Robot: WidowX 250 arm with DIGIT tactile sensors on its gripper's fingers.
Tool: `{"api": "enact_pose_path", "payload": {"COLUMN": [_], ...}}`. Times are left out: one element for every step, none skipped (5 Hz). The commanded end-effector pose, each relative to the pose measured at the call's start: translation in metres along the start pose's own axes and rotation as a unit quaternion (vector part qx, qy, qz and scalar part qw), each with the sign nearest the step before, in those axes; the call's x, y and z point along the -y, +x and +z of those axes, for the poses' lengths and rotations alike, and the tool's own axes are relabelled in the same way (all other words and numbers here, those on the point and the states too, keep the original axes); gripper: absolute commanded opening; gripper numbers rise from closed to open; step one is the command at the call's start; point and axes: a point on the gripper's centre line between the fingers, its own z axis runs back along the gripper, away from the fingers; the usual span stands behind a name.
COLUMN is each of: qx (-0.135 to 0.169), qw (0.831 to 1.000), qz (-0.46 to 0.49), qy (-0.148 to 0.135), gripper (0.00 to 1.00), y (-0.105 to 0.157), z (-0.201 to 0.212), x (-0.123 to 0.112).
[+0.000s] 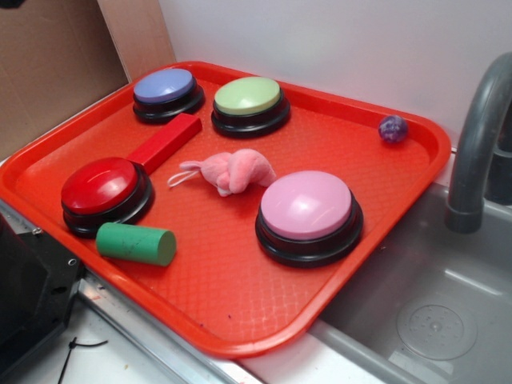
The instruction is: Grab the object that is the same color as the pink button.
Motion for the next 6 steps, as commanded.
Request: {"api": "enact_pose_path", "payload": {"qx": [0.0,0.009,0.014,0.029,0.05,0.061], "qw": [1.0,0.997,0.987,0.965,0.927,0.896], "qz": [0.0,-0.074,-0.162,-0.261,-0.369,-0.437], "qy": [0.0,0.011,0.002,-0.018,-0.053,-0.055], "gripper": [1.0,1.0,1.0,1.0,1.0,1.0], "y": [0.0,0.012,0.025,0.04,0.057,0.071], "z": [0.0,-0.012,-0.029,-0.049,-0.074,-0.097], "x": [0.0,0.001,0.005,0.007,0.012,0.017]}}
